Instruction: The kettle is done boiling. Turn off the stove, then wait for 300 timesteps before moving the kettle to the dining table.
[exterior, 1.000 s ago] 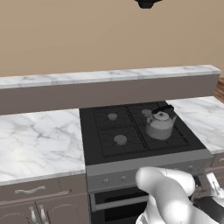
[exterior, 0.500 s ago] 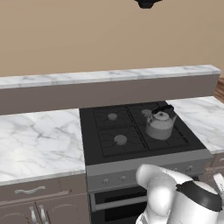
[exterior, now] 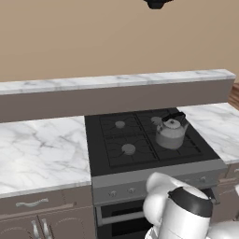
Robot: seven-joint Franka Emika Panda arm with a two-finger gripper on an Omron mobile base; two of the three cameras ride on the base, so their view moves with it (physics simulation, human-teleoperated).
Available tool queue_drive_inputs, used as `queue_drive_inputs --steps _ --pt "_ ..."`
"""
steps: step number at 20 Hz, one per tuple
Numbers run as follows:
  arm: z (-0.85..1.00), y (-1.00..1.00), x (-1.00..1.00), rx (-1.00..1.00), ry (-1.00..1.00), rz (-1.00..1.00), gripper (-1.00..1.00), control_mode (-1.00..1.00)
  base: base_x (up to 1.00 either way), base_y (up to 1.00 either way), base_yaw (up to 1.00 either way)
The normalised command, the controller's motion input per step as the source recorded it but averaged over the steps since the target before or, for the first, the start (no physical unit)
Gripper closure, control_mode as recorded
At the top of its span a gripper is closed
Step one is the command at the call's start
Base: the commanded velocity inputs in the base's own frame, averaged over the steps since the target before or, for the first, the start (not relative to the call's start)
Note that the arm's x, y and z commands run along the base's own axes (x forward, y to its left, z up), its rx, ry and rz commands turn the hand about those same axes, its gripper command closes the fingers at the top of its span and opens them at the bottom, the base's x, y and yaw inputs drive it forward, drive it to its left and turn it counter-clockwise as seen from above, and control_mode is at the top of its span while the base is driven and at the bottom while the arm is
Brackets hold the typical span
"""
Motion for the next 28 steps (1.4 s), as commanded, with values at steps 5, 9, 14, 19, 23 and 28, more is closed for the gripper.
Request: queue_drive_inputs --steps 5,9,14,19,23,28 --pt "0.63 0.10 -0.17 -0.16 -0.08 -0.02 -1.00 -1.00 0.00 0.00 0.00" --pt "0.60 0.16 -0.01 -0.17 -0.02 -0.01 -1.00 -1.00 0.00 0.00 0.00" --pt "0.51 0.20 0.00 -0.19 0.00 0.00 -1.00 -1.00 0.00 0.00 0.00" --pt "0.39 0.13 0.06 -0.15 0.06 0.00 -1.00 -1.00 0.00 0.00 0.00" --pt "0.29 0.09 0.21 -0.13 0.14 0.00 -1.00 -1.00 0.00 0.00 0.00" --pt "0.15 0.07 0.36 -0.10 0.20 0.00 -1.00 -1.00 0.00 0.00 0.00"
